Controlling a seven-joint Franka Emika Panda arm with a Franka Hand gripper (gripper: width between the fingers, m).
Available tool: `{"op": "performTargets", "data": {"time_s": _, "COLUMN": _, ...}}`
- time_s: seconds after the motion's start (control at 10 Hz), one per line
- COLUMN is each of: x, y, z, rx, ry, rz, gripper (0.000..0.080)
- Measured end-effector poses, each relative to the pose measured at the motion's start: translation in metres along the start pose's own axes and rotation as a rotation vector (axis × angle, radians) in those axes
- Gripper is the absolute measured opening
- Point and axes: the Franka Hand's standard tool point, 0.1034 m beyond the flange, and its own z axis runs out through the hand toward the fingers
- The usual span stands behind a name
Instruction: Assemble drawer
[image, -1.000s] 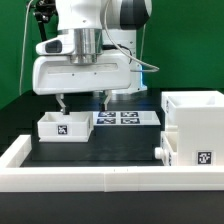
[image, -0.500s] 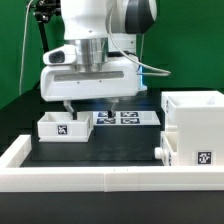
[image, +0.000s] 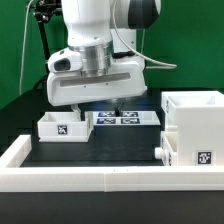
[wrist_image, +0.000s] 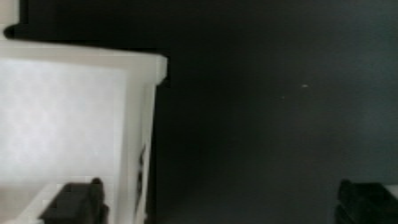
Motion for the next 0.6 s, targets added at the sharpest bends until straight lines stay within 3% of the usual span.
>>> {"op": "performTargets", "data": {"time_s": 0.4, "x": -0.0108, "y": 0.0104, "z": 0.0112, "rx": -0.023, "ry": 0.039, "rz": 0.020, "gripper": 0.0649}}
{"op": "performTargets", "data": {"time_s": 0.6, "x": -0.0091, "y": 0.0099, "z": 0.0105, "rx": -0.022, "ry": 0.039, "rz": 0.017, "gripper": 0.0649}}
